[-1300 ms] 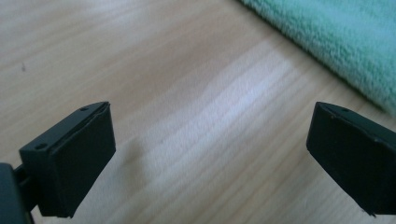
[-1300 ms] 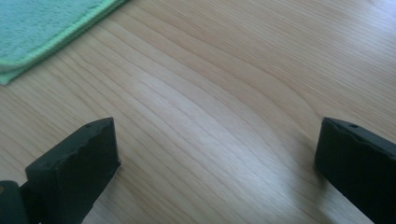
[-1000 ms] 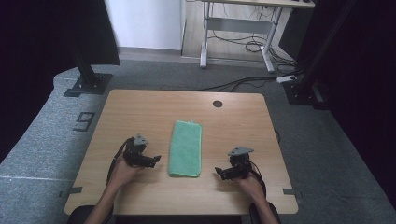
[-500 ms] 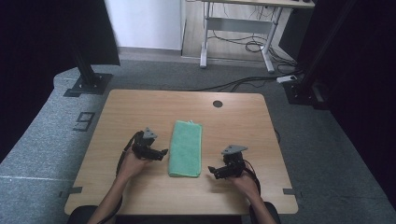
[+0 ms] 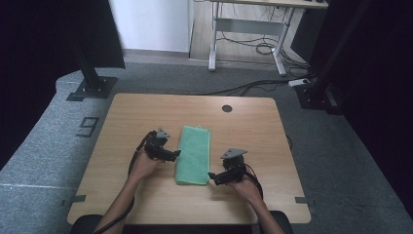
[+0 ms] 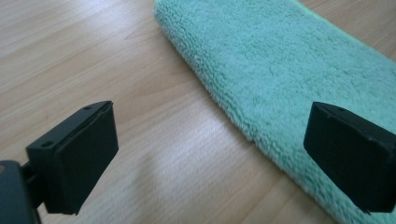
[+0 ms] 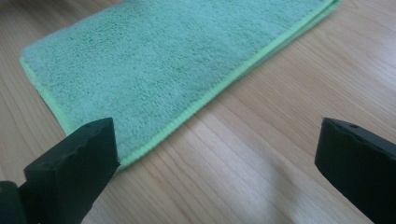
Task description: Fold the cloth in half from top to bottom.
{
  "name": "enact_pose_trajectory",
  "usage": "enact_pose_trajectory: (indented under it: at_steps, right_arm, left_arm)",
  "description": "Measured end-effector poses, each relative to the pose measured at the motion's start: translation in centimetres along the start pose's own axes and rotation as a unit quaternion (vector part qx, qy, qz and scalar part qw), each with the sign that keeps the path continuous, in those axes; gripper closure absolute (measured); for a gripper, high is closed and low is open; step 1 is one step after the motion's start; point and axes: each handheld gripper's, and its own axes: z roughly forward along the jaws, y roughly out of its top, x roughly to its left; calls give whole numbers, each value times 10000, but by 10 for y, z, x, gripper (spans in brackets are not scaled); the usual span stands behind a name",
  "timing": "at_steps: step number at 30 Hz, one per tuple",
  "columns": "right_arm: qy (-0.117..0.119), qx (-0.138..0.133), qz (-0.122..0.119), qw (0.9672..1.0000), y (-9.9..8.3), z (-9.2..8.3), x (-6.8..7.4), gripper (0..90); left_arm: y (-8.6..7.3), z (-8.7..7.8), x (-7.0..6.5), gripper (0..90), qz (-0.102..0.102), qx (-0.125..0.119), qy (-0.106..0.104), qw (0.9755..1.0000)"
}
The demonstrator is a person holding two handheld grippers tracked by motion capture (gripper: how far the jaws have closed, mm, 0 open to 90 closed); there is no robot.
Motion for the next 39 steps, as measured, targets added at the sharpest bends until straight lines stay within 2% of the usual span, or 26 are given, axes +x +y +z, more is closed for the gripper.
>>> enact_pose_trajectory:
  at_steps: [11,15,23,26,30,39]
  right_arm:
    - [-2,138,-128,9998,10,17,8,0]
    - [-58,203,-178,9996,12,24,9,0]
    - [-168,398,-330,9985,8,35,10,0]
    - [-162,403,-309,9986,7,34,11,0]
    - [-108,373,-268,9989,6,33,11,24]
    - [-82,417,-242,9988,0,28,17,9]
  left_arm:
    - [14,20,5,15,-18,118,172,9998]
    - [12,29,7,16,2,250,298,9992]
    - [4,36,7,15,-25,328,313,9990]
    - [4,36,6,20,83,387,334,9987]
    - [3,35,5,38,42,409,266,9988]
    - [-8,28,2,39,-67,320,52,9995]
